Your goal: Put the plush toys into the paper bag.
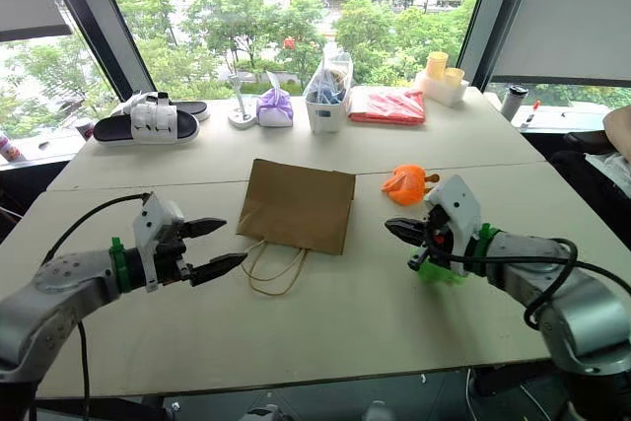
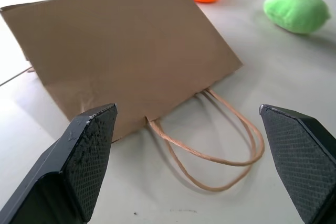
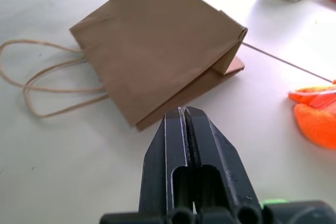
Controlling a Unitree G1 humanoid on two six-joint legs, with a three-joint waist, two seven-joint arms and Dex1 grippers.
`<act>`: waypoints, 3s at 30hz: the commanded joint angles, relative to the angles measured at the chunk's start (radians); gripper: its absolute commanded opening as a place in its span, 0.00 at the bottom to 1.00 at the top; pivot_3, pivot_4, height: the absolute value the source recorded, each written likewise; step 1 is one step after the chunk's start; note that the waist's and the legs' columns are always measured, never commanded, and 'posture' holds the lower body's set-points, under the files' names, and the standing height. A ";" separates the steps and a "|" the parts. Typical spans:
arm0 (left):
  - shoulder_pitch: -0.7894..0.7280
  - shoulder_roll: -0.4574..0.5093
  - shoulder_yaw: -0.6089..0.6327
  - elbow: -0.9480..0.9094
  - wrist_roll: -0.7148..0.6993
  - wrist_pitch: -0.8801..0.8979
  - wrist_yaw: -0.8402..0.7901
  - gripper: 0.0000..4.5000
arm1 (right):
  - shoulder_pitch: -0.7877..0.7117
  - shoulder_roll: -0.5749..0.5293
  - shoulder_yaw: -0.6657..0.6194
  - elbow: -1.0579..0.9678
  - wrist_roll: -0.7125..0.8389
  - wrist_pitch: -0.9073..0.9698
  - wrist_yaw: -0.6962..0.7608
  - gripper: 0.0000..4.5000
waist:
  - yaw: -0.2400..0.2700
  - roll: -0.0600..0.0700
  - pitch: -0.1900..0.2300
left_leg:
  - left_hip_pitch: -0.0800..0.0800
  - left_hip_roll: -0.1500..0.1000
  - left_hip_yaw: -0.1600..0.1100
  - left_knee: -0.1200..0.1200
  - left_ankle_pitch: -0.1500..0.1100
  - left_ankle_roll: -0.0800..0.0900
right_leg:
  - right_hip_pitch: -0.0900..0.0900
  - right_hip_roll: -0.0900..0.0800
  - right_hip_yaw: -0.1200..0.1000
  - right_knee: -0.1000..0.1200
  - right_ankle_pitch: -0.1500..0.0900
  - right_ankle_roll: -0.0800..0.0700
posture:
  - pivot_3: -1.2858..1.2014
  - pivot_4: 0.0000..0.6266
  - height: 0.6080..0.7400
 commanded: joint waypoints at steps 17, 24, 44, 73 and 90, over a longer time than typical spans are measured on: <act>-0.220 0.048 -0.066 0.211 0.066 -0.066 -0.227 0.99 | -0.035 -0.044 -0.047 -0.068 0.089 0.015 -0.016 0.00 | 0.002 -0.001 0.000 | 0.000 0.000 0.000 0.001 0.000 0.000 | 0.000 -0.001 0.000 0.000 0.002 0.003 | 0.52 0.24 1.00; -0.251 0.051 -0.142 0.366 0.197 -0.308 -0.373 0.99 | -0.004 -0.032 -0.044 -0.108 0.095 0.012 -0.050 0.00 | 0.003 -0.001 0.000 | -0.001 0.000 0.000 0.001 0.000 0.000 | 0.000 -0.001 0.000 0.000 0.002 0.003 | 0.52 0.24 1.00; -0.518 -0.143 -0.332 0.963 0.544 -1.250 -0.502 0.99 | 0.007 0.015 0.010 -0.136 0.035 -0.035 -0.128 0.00 | -0.001 -0.001 0.000 | -0.001 -0.001 0.000 0.001 0.000 0.000 | -0.001 -0.001 0.000 0.000 0.002 0.003 | 0.52 0.24 1.00; -0.676 -0.316 -0.233 0.560 0.132 -0.231 -0.436 0.01 | -0.057 0.370 0.346 -0.068 -0.085 -0.071 -0.431 0.00 | -0.027 -0.001 0.000 | 0.000 -0.001 -0.002 0.003 0.000 0.000 | -0.001 0.001 0.000 0.005 0.002 0.004 | 0.52 0.24 1.00; -0.834 -0.367 0.064 0.579 -0.079 0.057 -0.044 0.01 | -0.103 0.456 0.539 0.373 -0.425 -0.304 -0.313 0.00 | -0.025 -0.001 0.000 | 0.000 -0.002 -0.003 0.002 0.002 -0.003 | -0.001 0.001 0.000 0.005 0.002 0.004 | 0.52 0.24 1.00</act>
